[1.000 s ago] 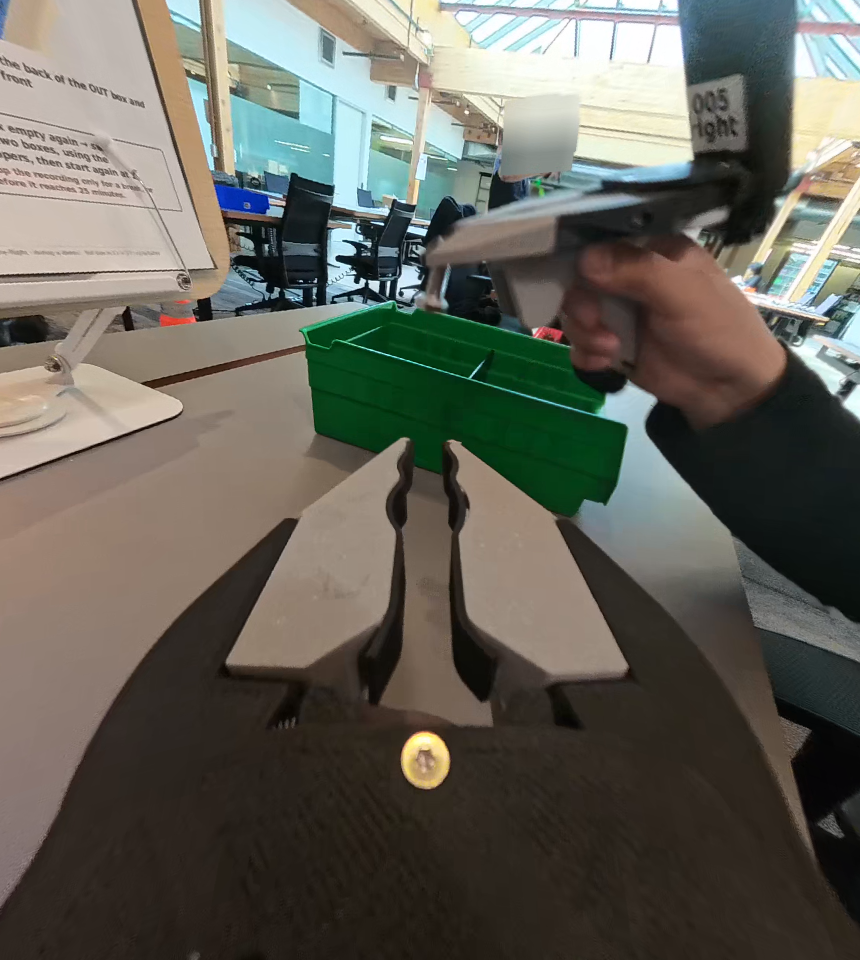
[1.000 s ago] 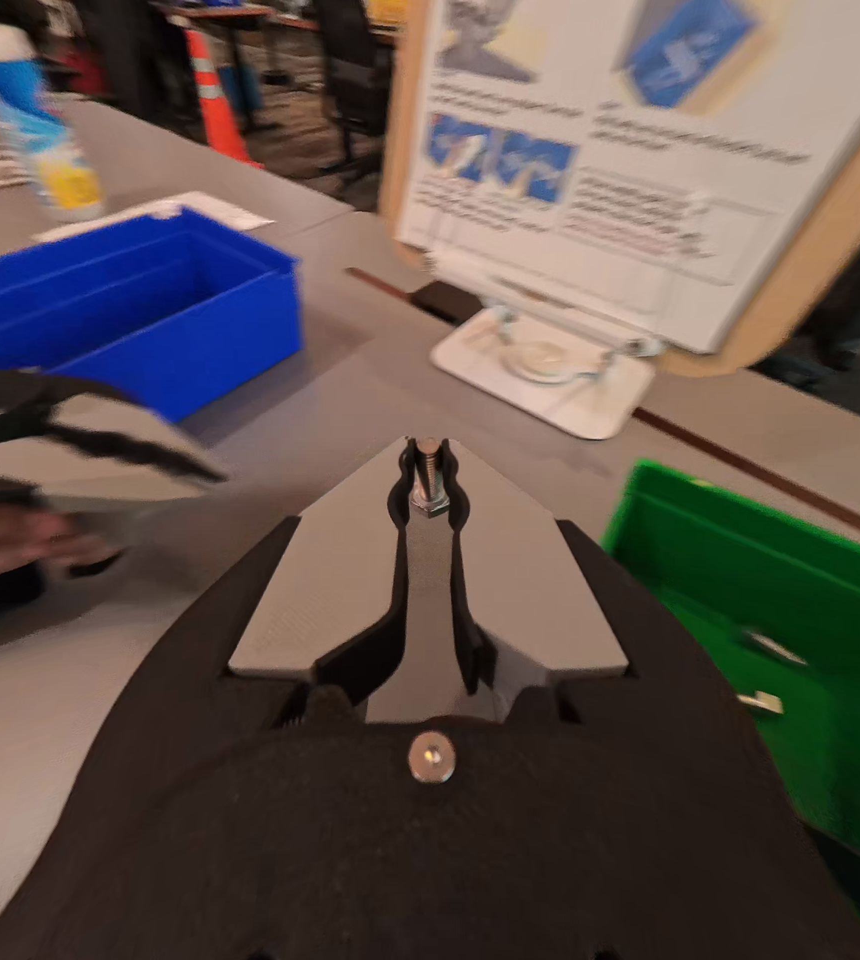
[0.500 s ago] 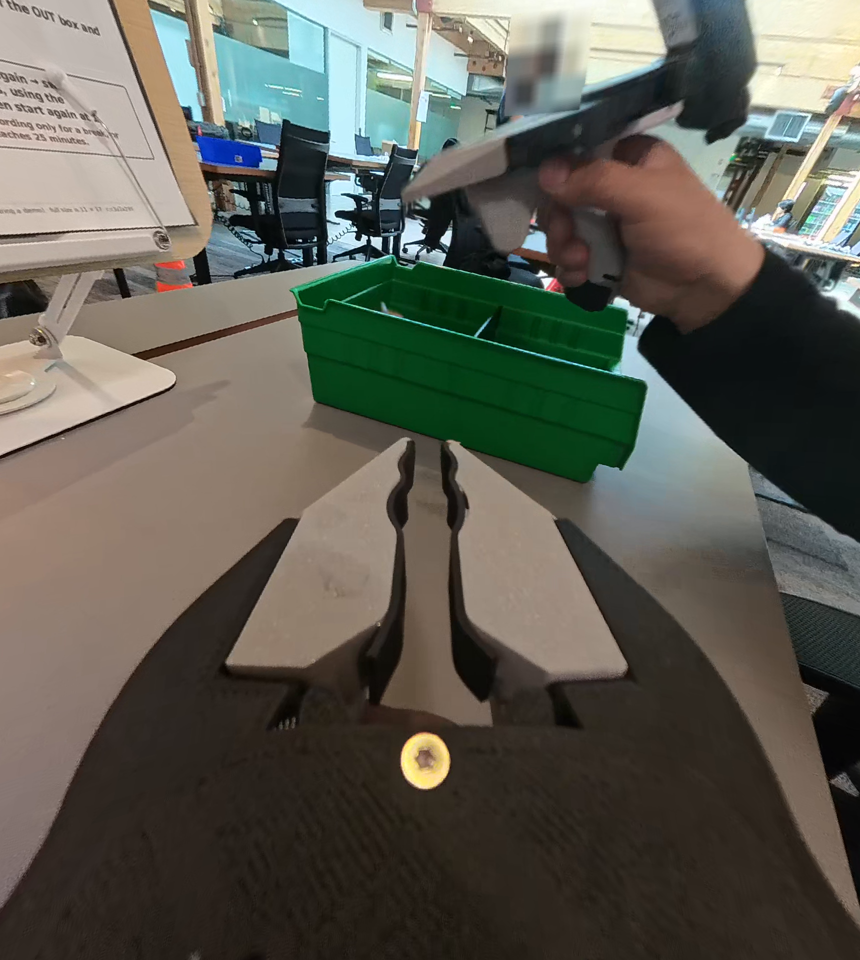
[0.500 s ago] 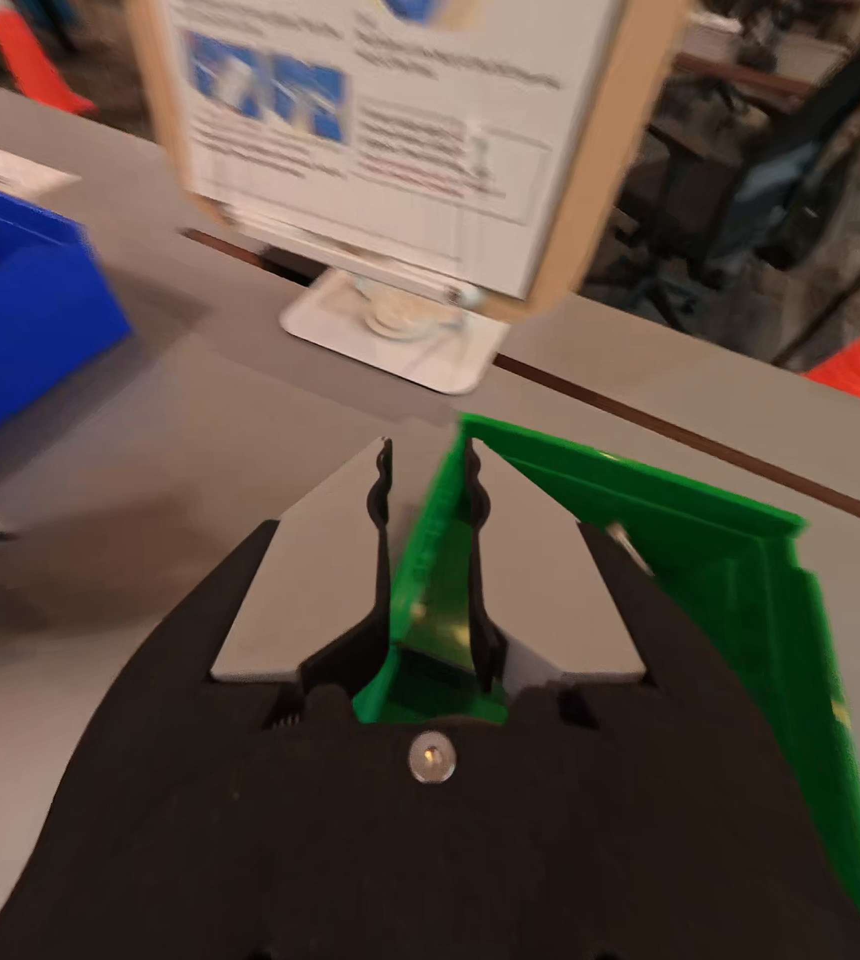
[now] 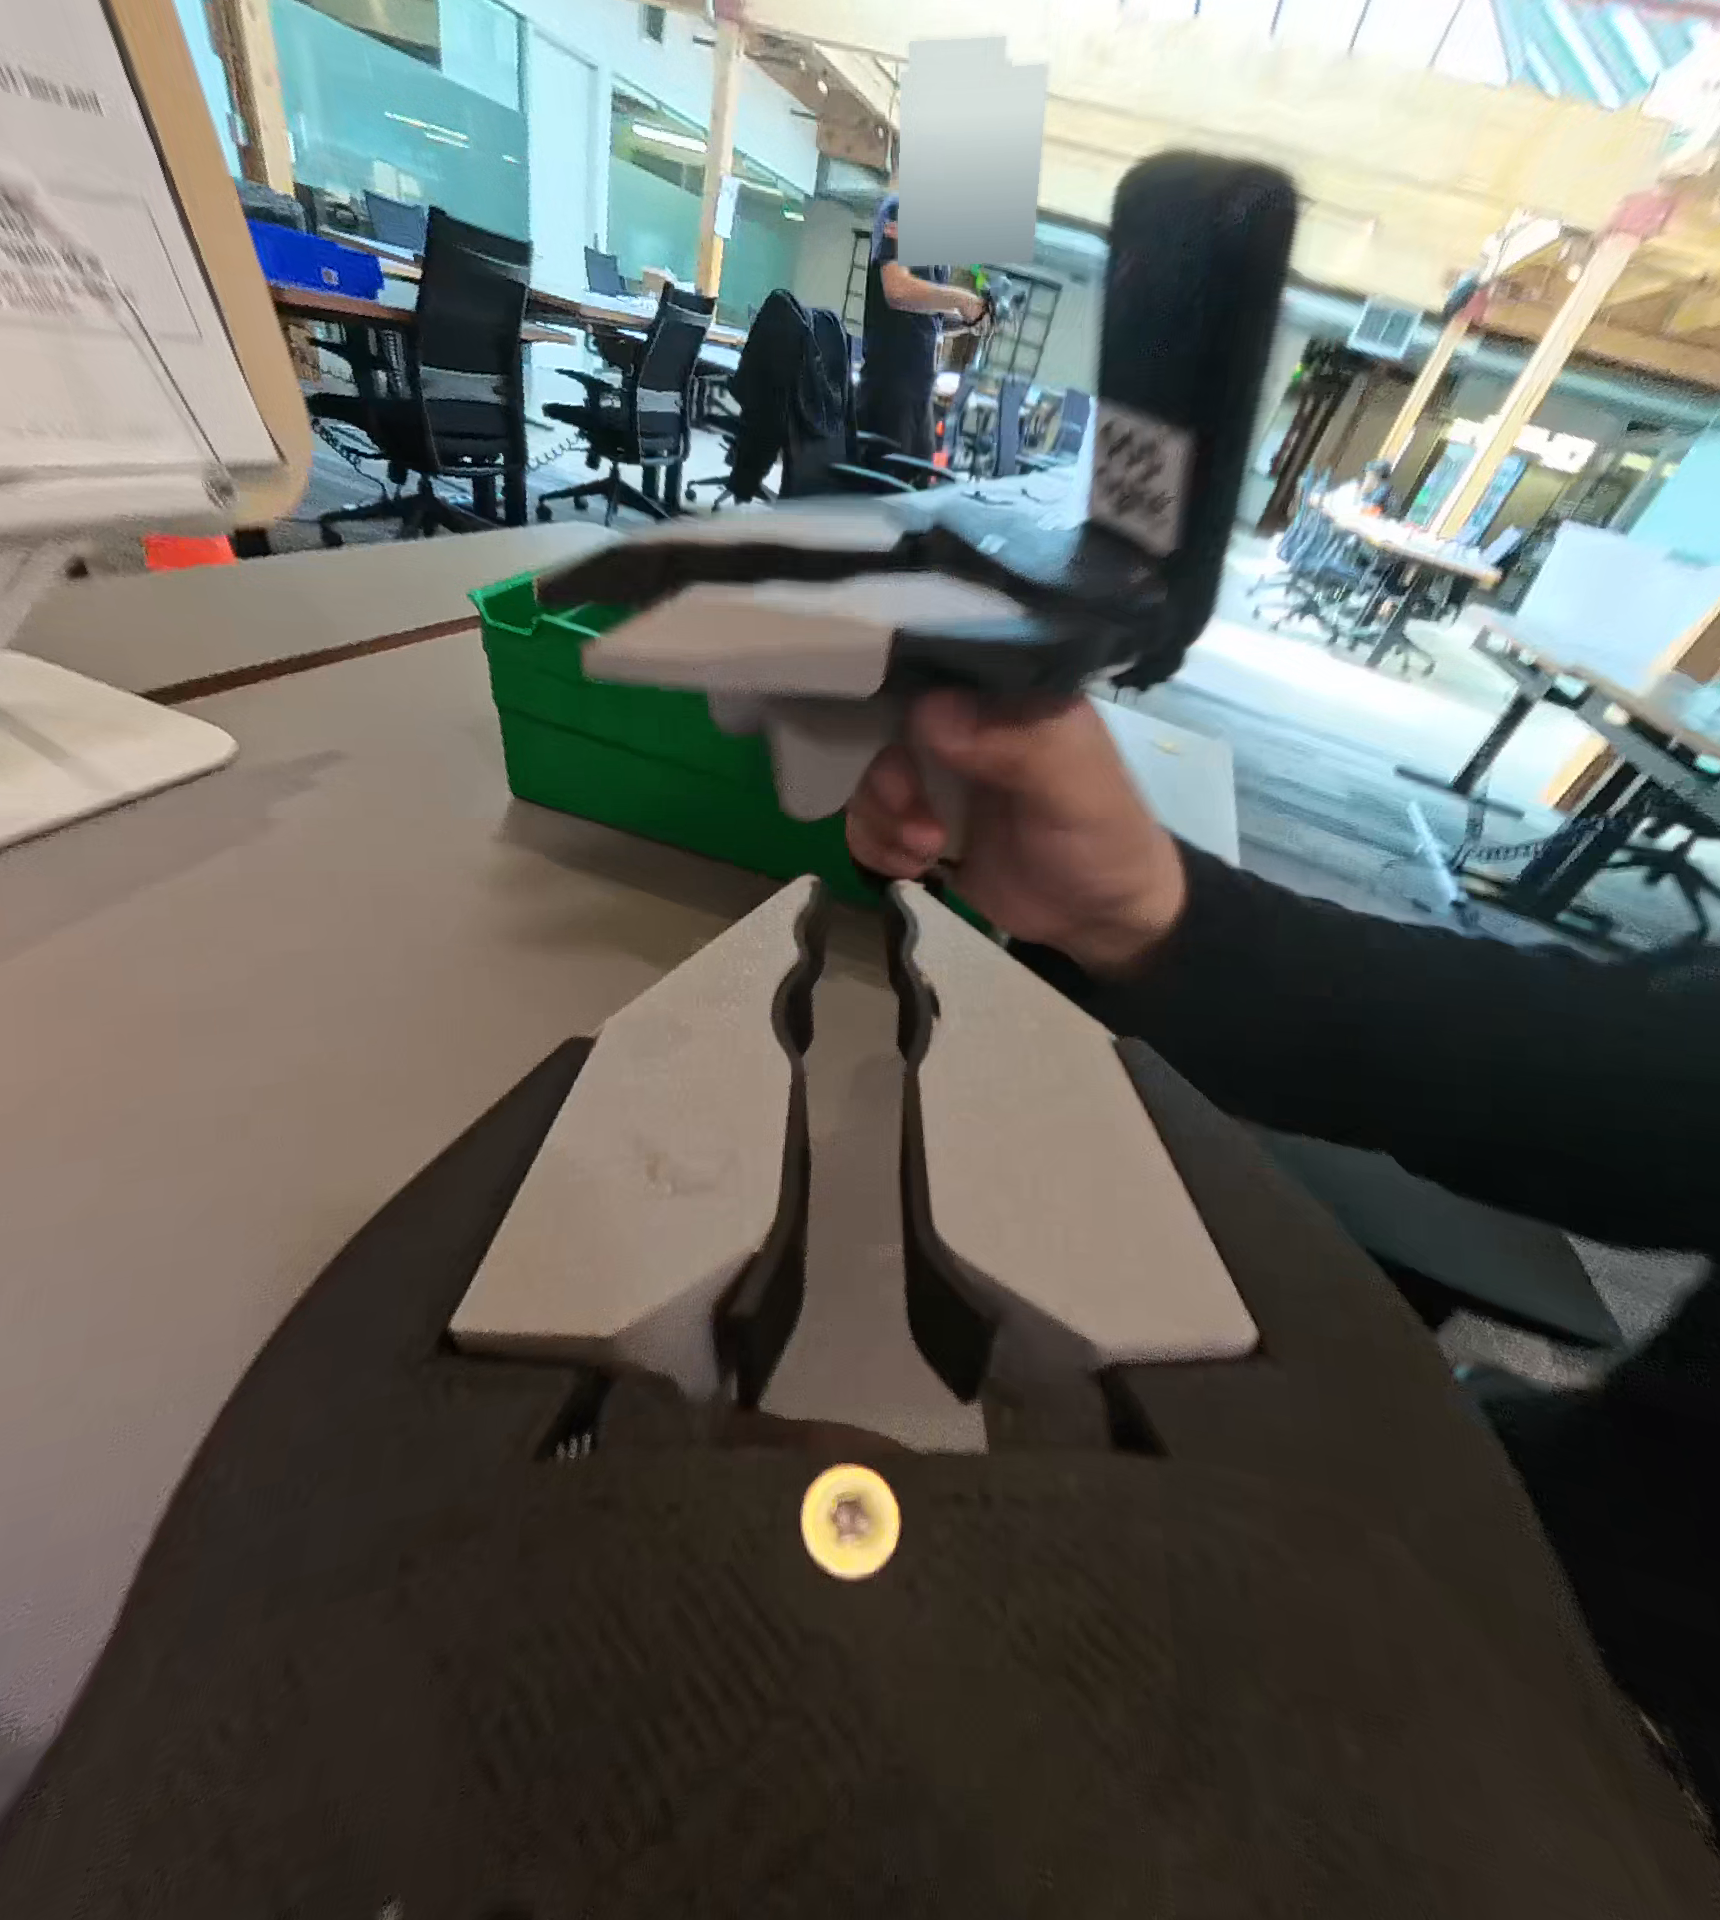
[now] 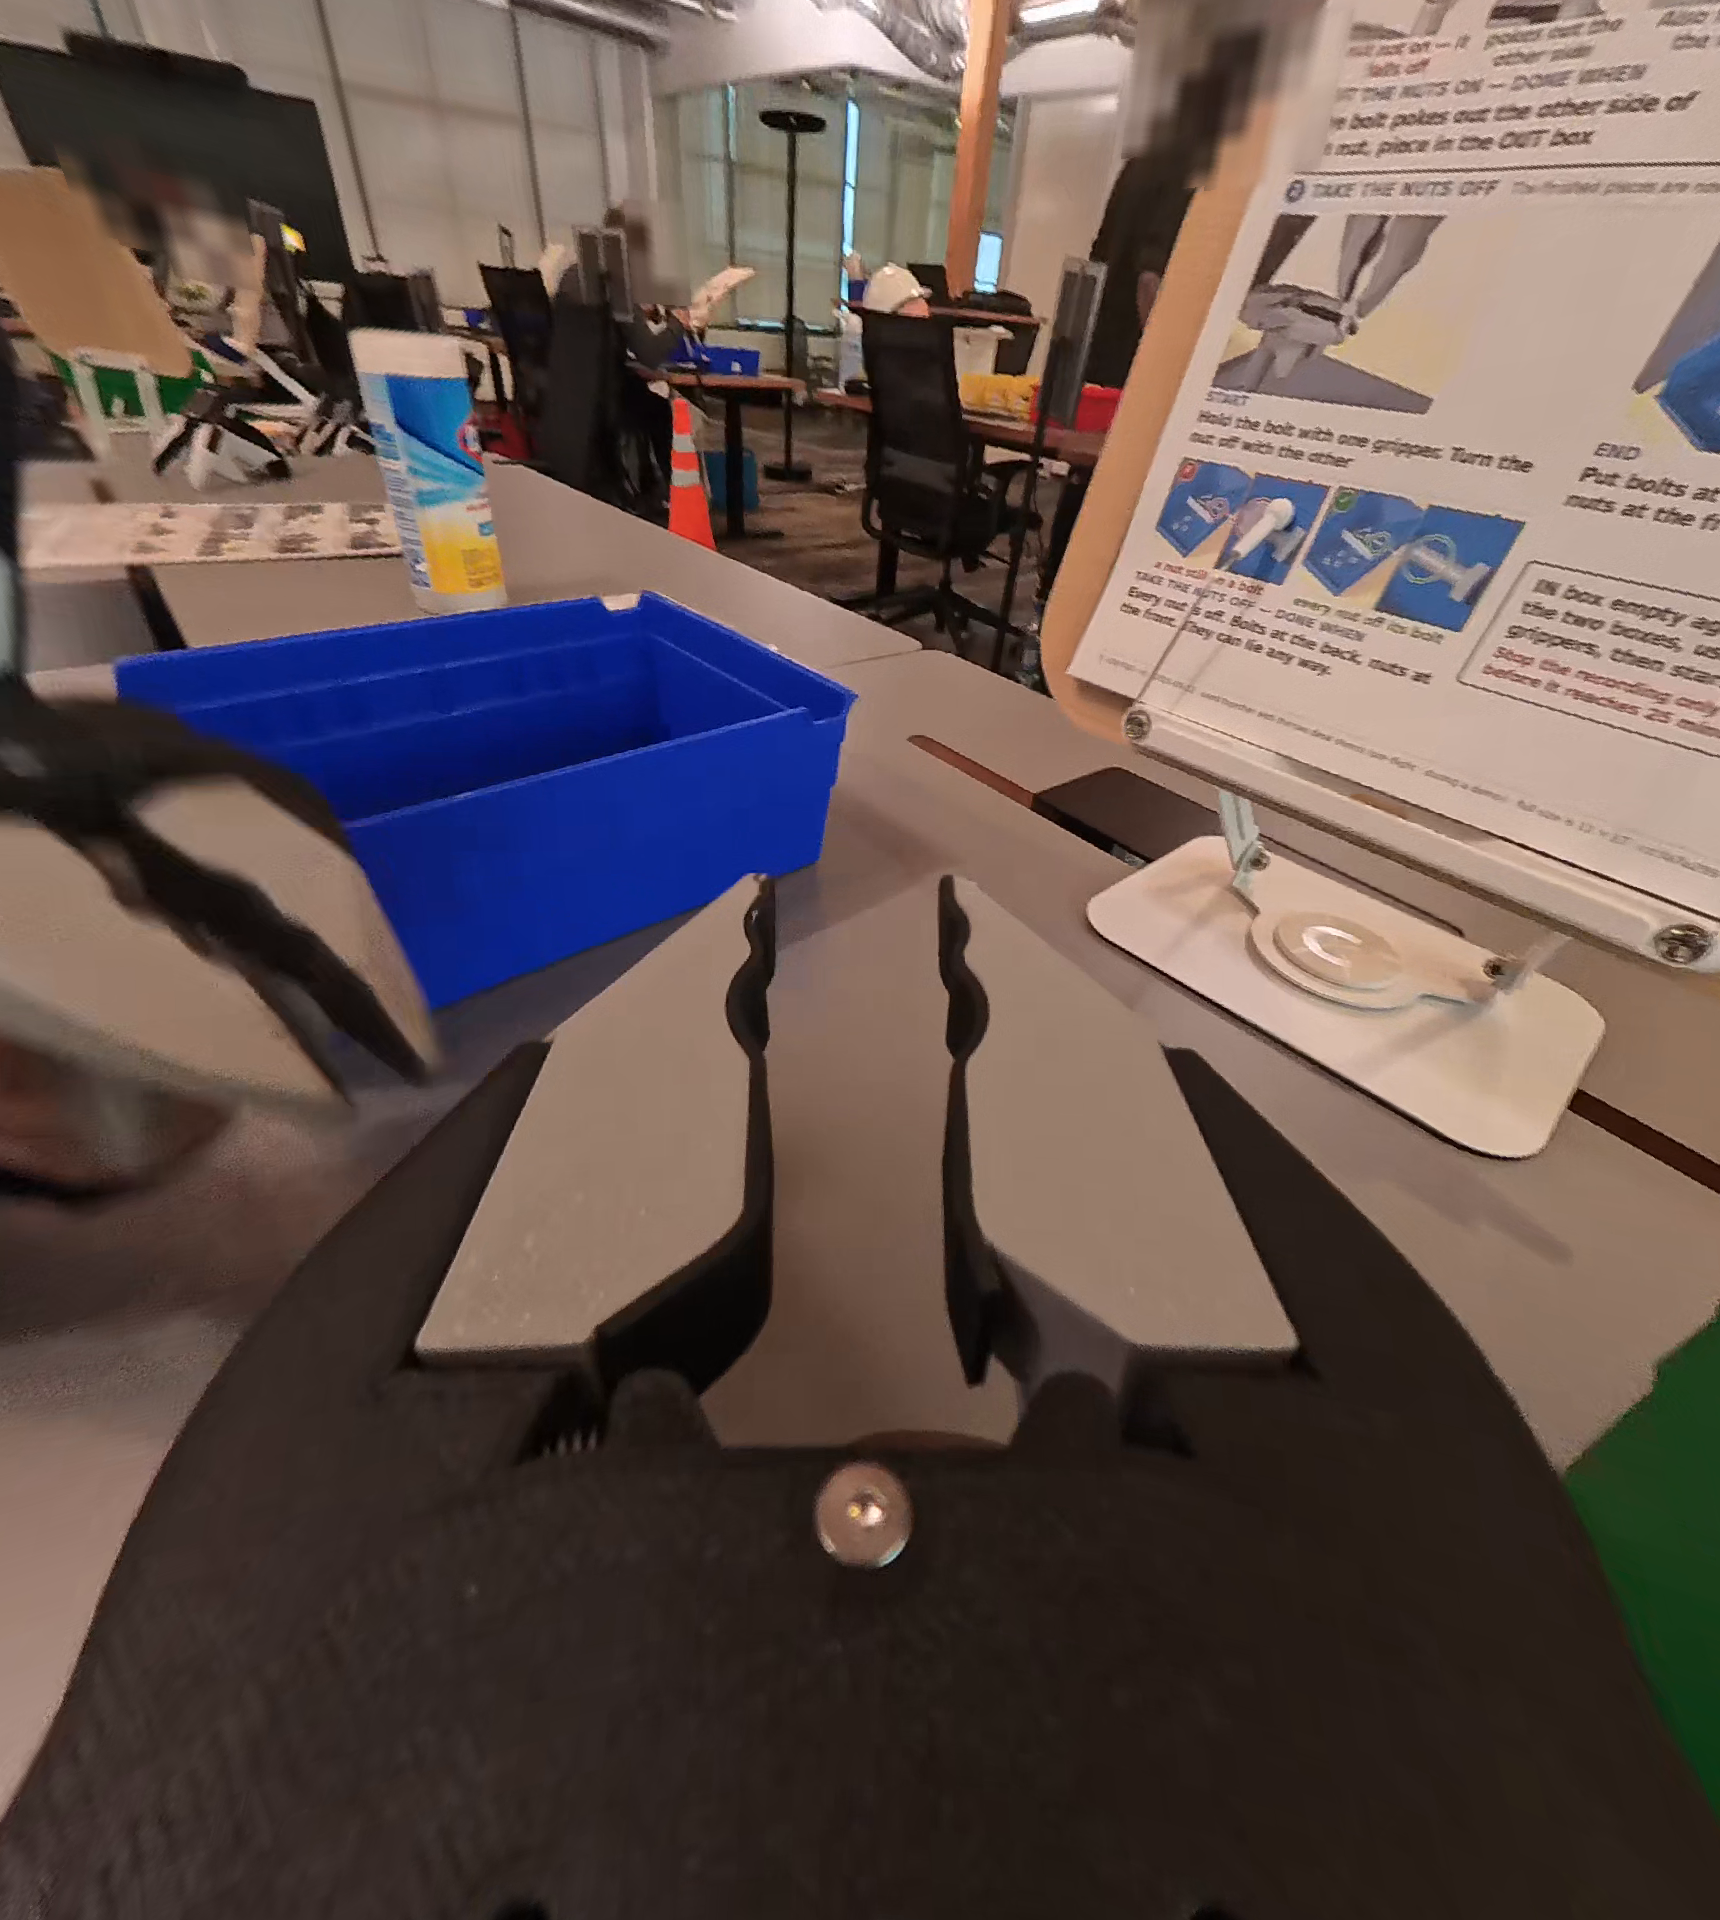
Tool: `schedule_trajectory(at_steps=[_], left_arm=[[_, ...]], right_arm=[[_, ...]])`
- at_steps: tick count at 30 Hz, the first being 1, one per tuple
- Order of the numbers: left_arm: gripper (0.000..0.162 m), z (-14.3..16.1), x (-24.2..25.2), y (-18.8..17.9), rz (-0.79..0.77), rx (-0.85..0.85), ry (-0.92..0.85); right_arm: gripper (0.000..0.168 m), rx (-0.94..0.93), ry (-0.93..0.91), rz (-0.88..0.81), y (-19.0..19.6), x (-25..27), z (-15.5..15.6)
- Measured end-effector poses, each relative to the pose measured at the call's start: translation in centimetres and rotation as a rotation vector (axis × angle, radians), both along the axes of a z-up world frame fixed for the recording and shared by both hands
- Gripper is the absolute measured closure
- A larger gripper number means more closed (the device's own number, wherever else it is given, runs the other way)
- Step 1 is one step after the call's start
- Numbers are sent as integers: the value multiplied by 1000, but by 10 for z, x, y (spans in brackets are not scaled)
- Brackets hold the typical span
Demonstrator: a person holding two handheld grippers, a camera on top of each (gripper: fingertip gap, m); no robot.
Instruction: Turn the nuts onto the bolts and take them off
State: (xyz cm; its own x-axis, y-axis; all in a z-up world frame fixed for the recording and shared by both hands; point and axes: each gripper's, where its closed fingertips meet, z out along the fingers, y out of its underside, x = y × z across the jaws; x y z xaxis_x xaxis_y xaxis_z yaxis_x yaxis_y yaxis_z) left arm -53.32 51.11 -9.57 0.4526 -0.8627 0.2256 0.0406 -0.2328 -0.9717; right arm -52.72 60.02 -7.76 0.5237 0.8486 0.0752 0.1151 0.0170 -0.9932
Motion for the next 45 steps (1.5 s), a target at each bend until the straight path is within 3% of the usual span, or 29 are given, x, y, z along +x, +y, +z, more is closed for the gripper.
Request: schedule_trajectory(at_steps=[3, 6, 10, 12, 14, 15, 20, 24, 30, 34, 37, 41, 42, 43, 45], left_arm=[[152, 37, -54, -30, 12, 79, 120], [150, 44, -132, -25, 161, 65, 367], [152, -16, -231, -19, 174, -271, 688], [162, -50, -273, -11, 181, -267, 925], [162, -83, -293, -24, 54, -291, 1124], [154, -95, -300, -27, 14, -321, 1198], [152, -121, -338, -16, -77, -263, 1632], [144, -140, -362, -17, -149, -344, 1814], [146, -151, -362, -11, -190, -370, 1844], [146, -140, -346, -2, -118, -307, 1699], [146, -102, -331, 21, 42, -179, 1547], [147, -10, -290, 66, 349, 59, 1172], [162, 17, -270, 74, 412, 129, 1028], [162, 41, -246, 79, 451, 181, 875], [162, 61, -193, 72, 395, 188, 667]], right_arm=[[142, 6, 13, 25, -4, -2, -11], [138, -42, 7, 89, -15, -11, -15], [138, -4, 2, 91, -21, -12, -11], [138, -10, 12, 104, -24, -14, -10], [138, -35, 19, 120, -25, -15, -13], [138, -42, 24, 117, -24, -14, -13], [138, -64, 38, 113, -20, -11, -15], [137, -69, 33, 111, -18, -9, -16], [137, -74, 50, 122, -19, -7, -11], [137, -89, 63, 134, -20, -7, -10], [137, -100, 72, 138, -19, -7, -11], [137, -111, 59, 140, -18, -8, -15], [137, -111, 54, 139, -18, -9, -17], [137, -108, 47, 139, -18, -10, -18], [137, -97, 34, 140, -18, -12, -21]])
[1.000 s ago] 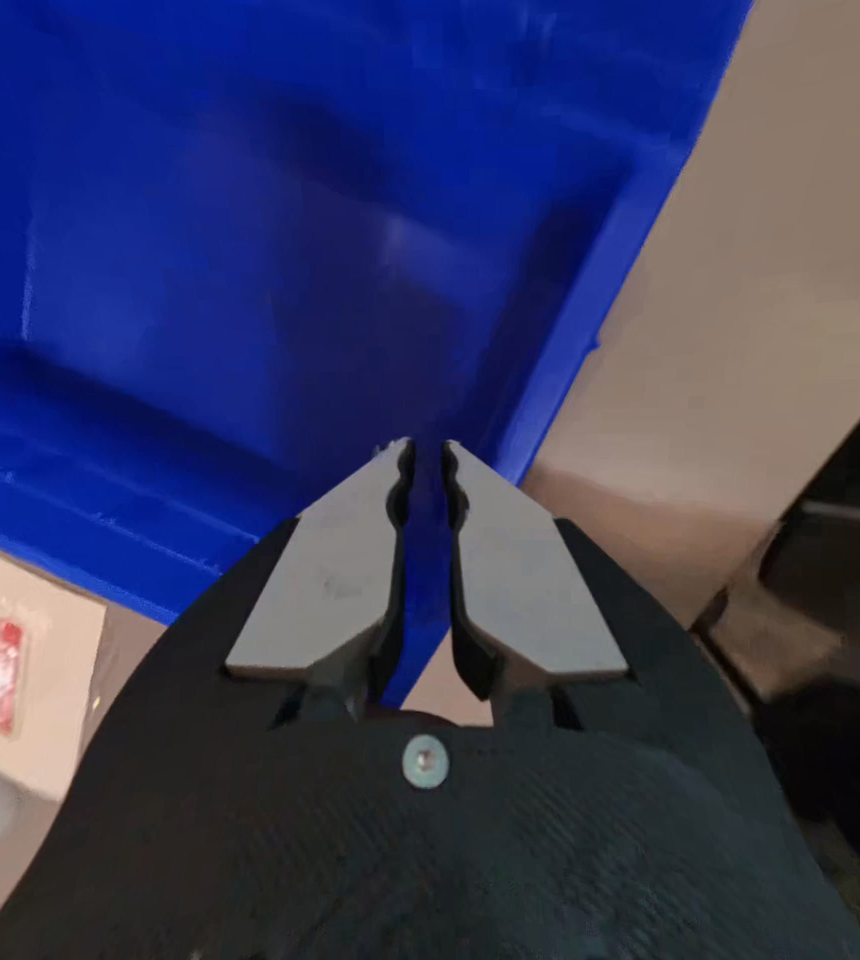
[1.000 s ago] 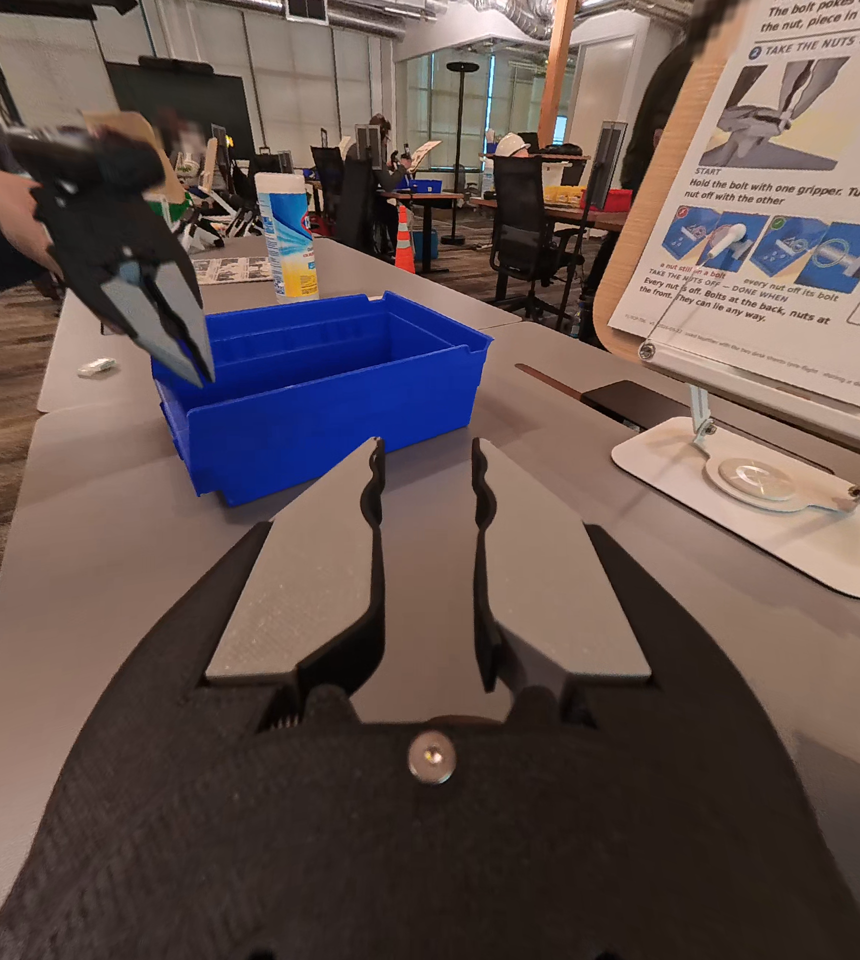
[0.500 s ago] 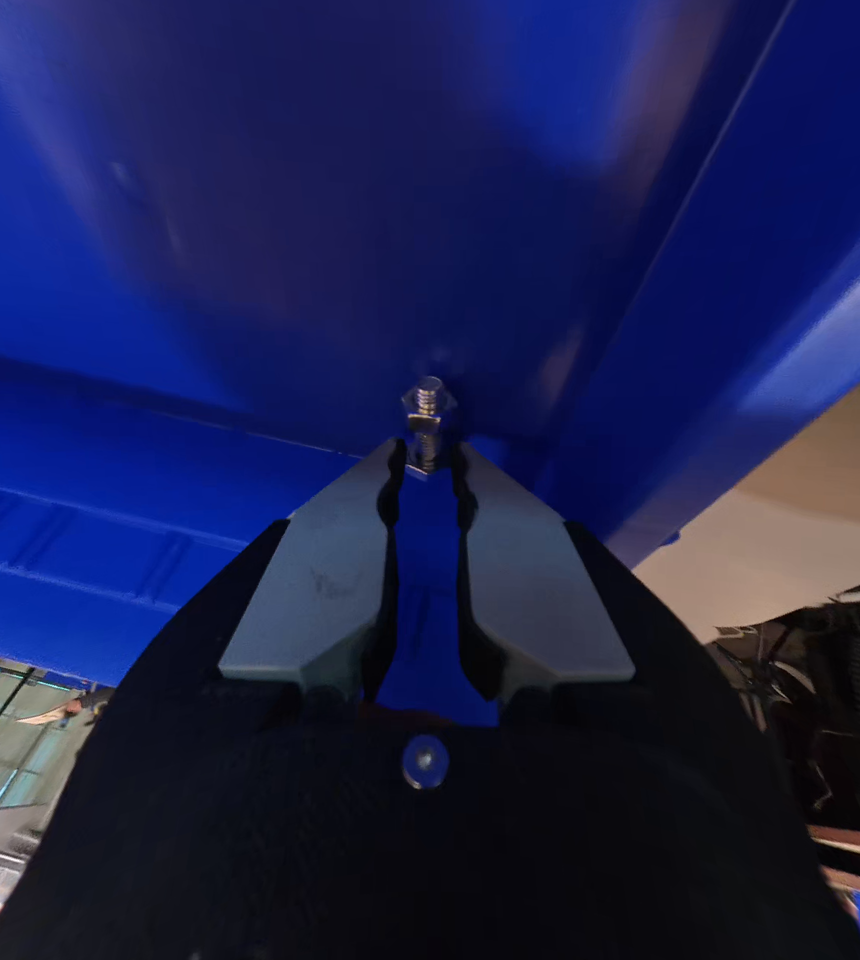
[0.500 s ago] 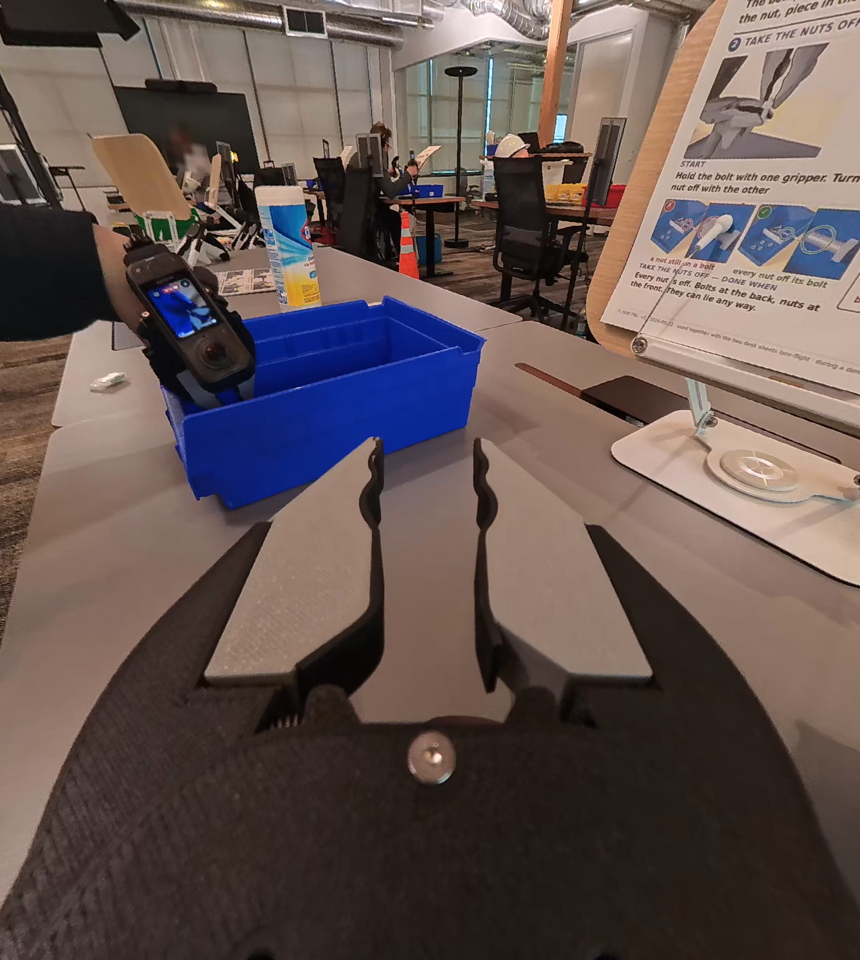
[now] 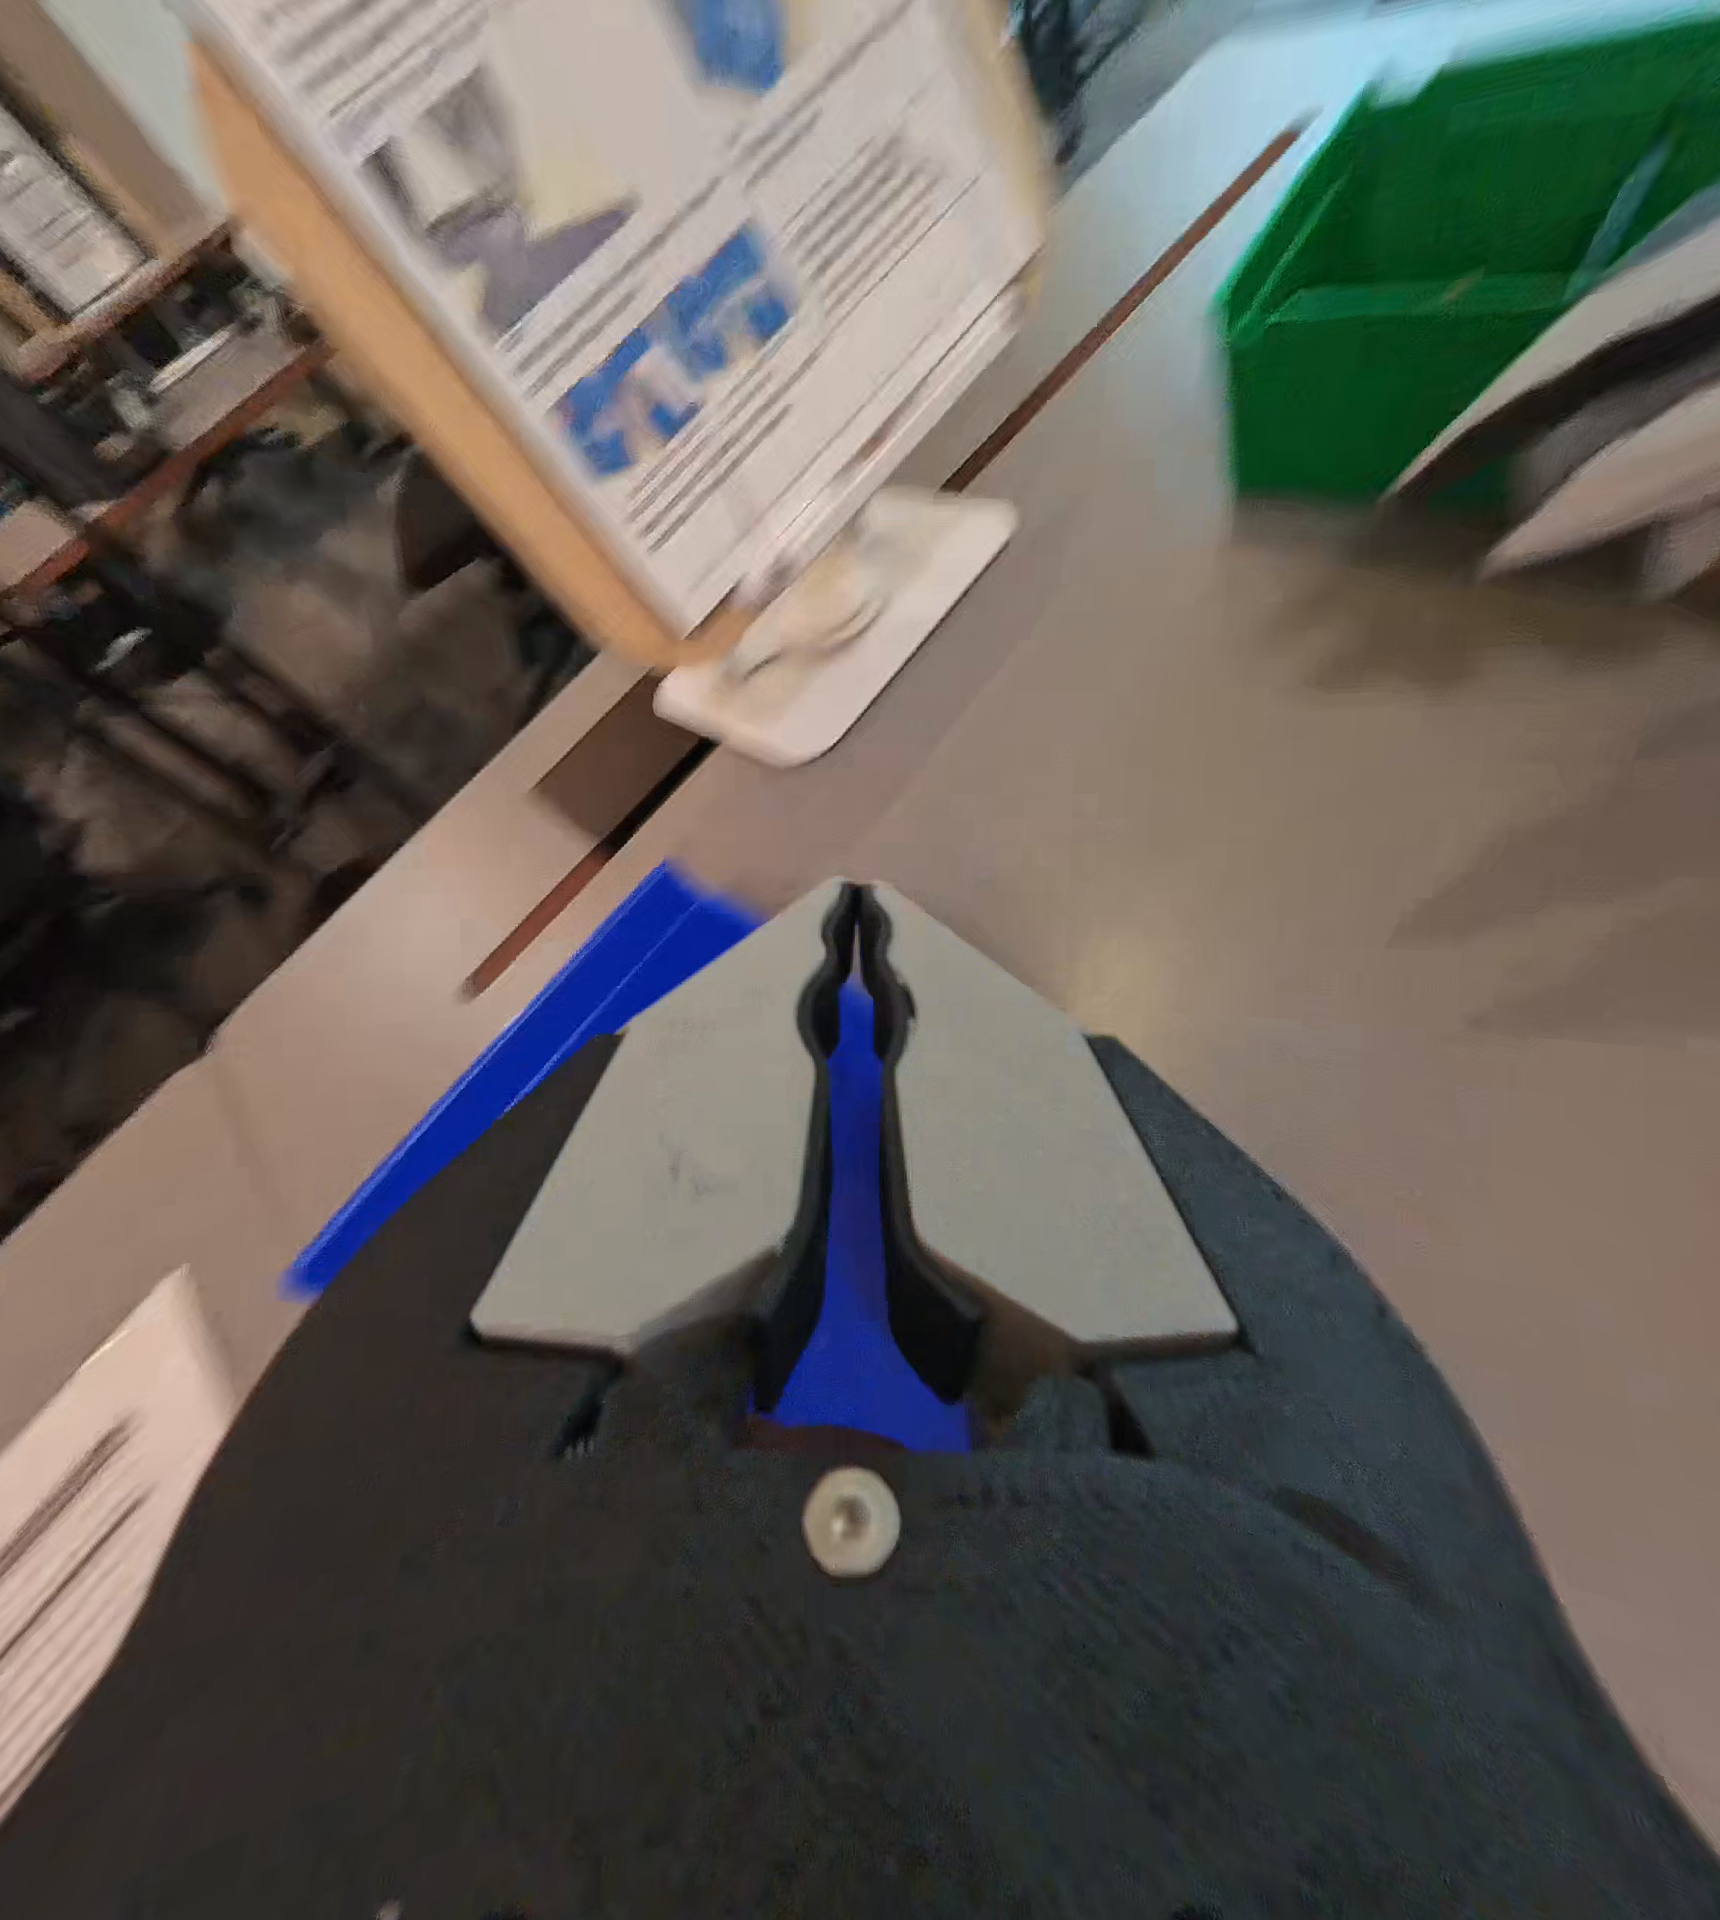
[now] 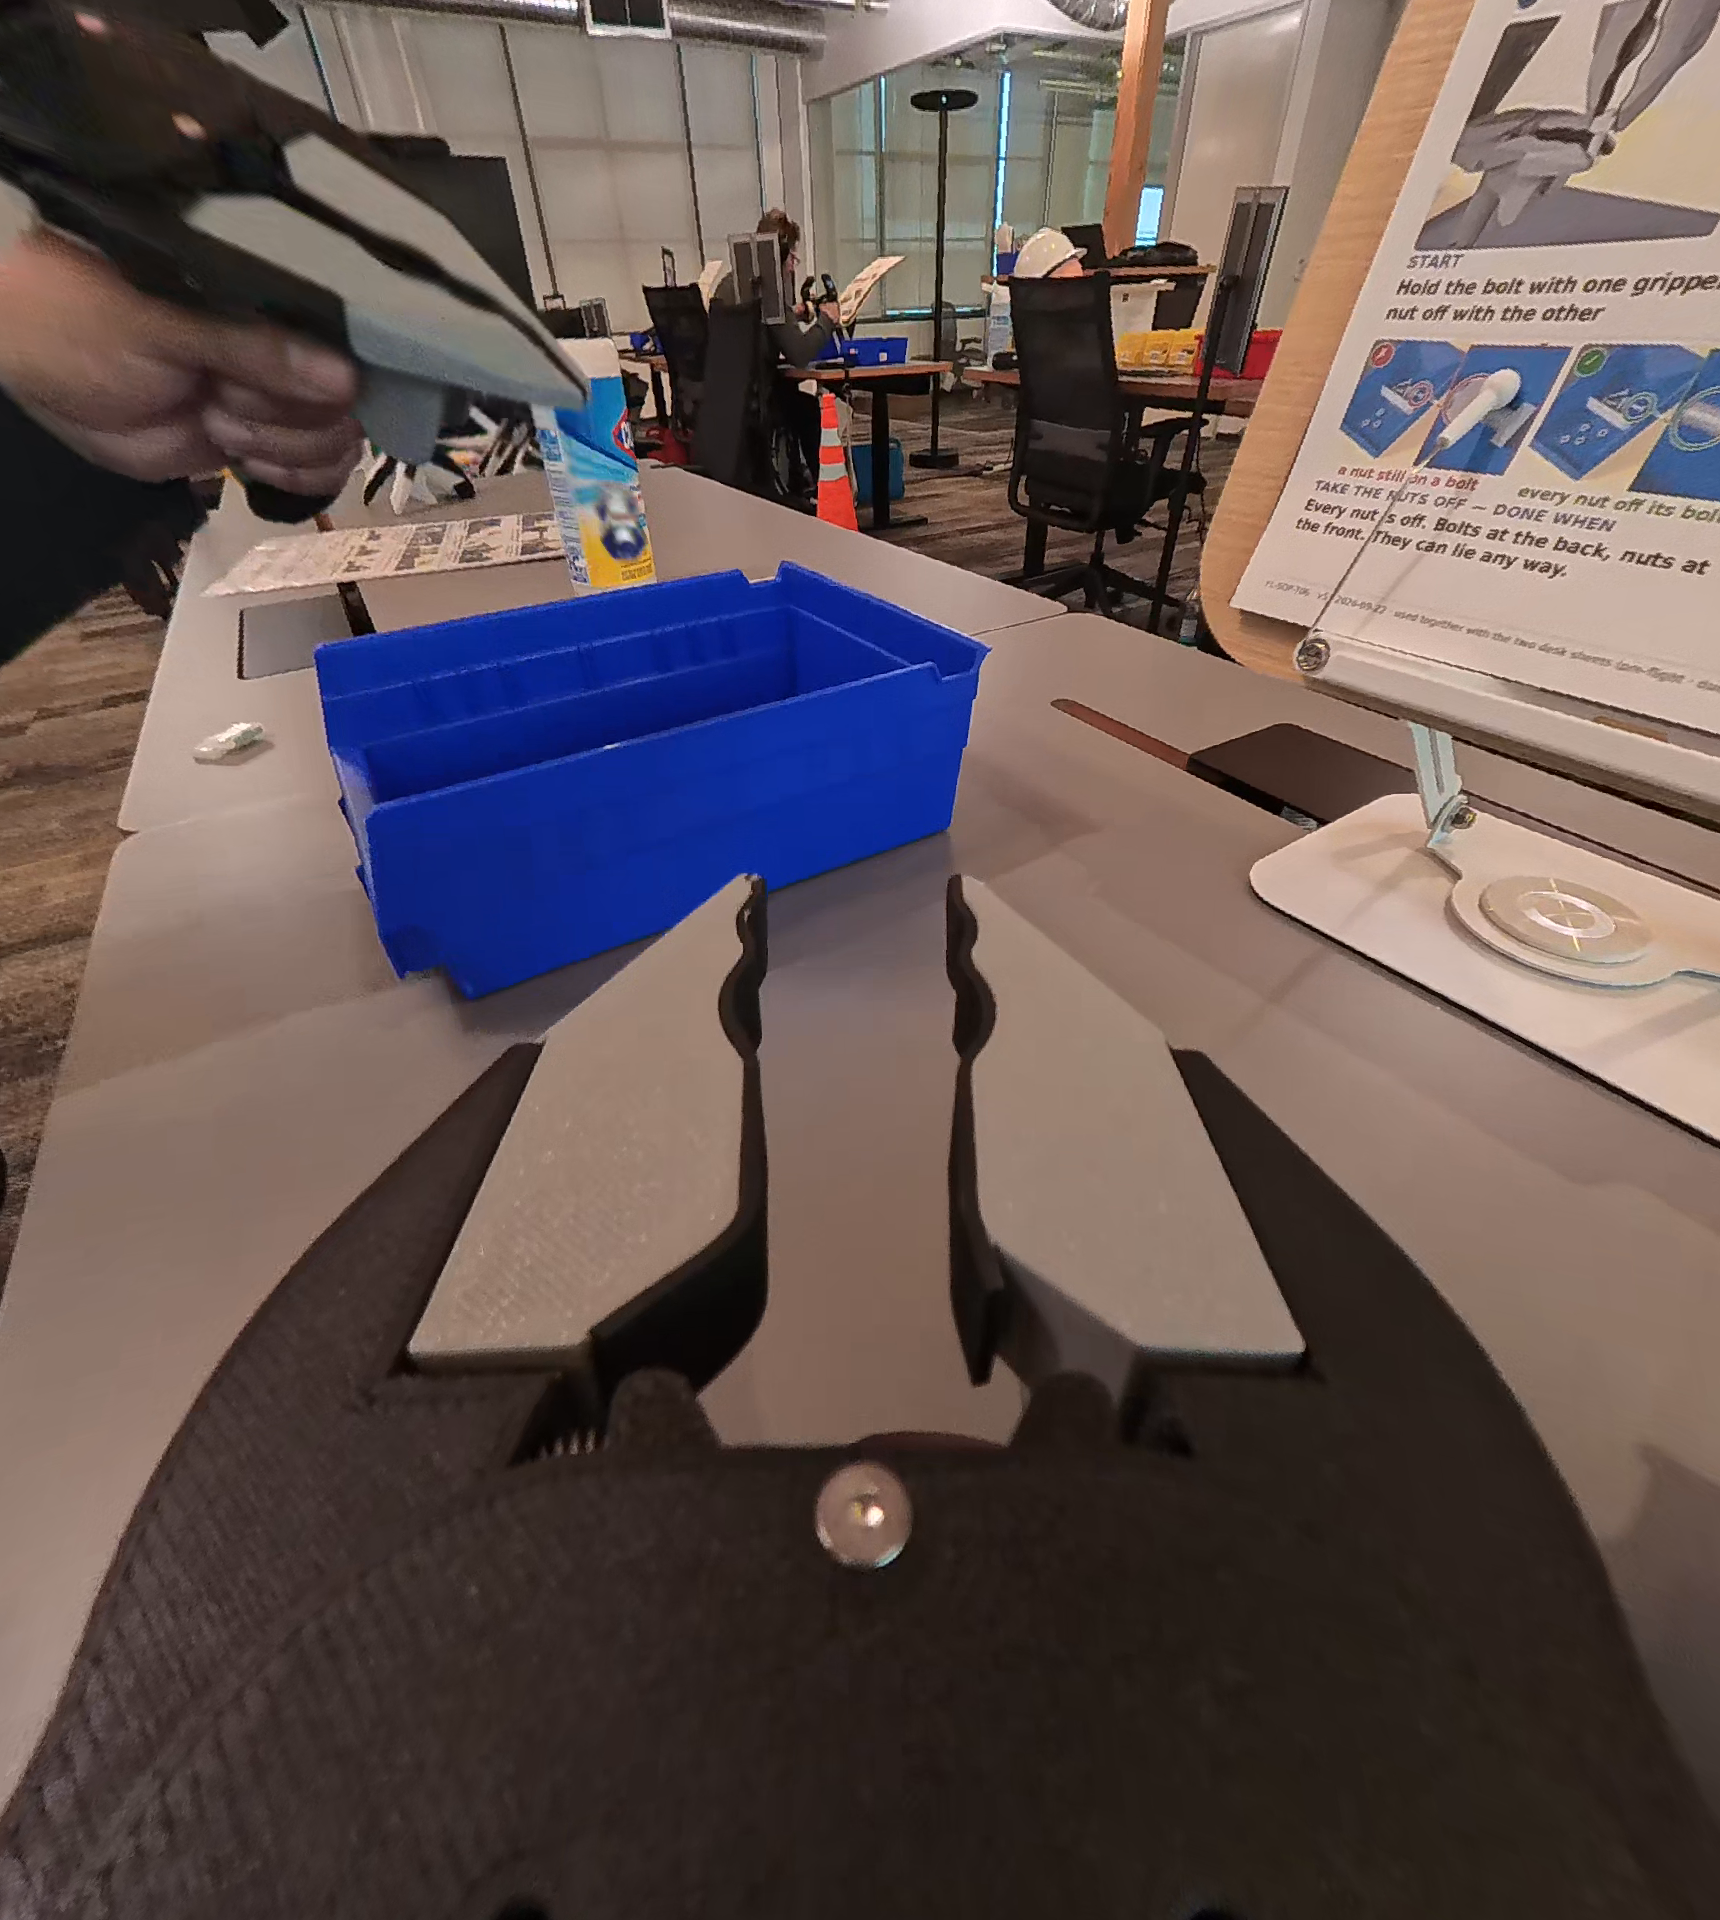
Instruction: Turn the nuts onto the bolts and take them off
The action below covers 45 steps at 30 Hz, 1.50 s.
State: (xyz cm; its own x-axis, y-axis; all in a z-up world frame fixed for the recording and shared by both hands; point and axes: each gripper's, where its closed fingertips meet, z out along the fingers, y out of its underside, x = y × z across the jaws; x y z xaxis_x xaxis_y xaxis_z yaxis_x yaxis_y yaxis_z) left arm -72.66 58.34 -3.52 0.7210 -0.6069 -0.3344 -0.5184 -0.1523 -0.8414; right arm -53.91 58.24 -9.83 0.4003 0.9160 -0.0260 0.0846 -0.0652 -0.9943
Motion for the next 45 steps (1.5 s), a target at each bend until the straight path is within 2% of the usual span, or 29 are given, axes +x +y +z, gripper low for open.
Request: schedule_trajectory(at_steps=[2, 4, 6, 9, 14, 18, 20, 22, 24, 27, 30, 32, 34, 36, 38, 41, 42, 45], left_arm=[[162, -4, 38, 0, -39, 35, -49], [162, -34, 55, 7, -32, -17, -9], [162, -64, 48, 19, 16, -16, 119], [162, -84, 47, 20, -3, -67, 71], [162, -75, 13, 25, 71, -74, 22], [162, -76, -35, 39, 224, -158, -23], [161, -91, -50, 44, 235, -247, -51], [154, -113, -73, 53, 280, -306, 15], [153, -133, -86, 59, 281, -355, 58], [148, -151, -80, 65, 143, -359, 130], [153, -164, -75, 68, -13, -360, 284], [151, -170, -71, 68, -124, -358, 407], [138, -178, -71, 69, -185, -390, 514], [138, -184, -67, 71, -251, -415, 579], [140, -189, -73, 86, -242, -394, 666], [140, -207, -81, 93, -262, -478, 707], [152, -211, -82, 94, -268, -501, 693], [154, -211, -79, 95, -260, -539, 585]], right_arm=[[137, 3, -12, 0, 1, -3, -5], [137, -23, -50, 4, 3, -6, -17], [137, -35, -99, 3, 6, -9, -31], [138, -26, -141, 5, 6, -11, -40], [137, -27, -146, 29, 1, -16, -40], [137, -24, -134, 37, -2, -17, -36], [137, -20, -132, 42, -4, -18, -36], [137, -17, -141, 42, -5, -19, -38], [137, -26, -156, 50, -5, -21, -43], [137, -37, -176, 57, -5, -24, -51], [137, -47, -183, 63, -4, -25, -55], [137, -56, -180, 70, -4, -25, -57], [137, -65, -182, 70, -3, -25, -59], [137, -75, -180, 76, -2, -25, -60], [137, -81, -177, 77, -2, -25, -60], [137, -88, -175, 80, -1, -25, -61], [137, -90, -174, 82, -2, -25, -60], [137, -95, -161, 88, -2, -24, -57]])
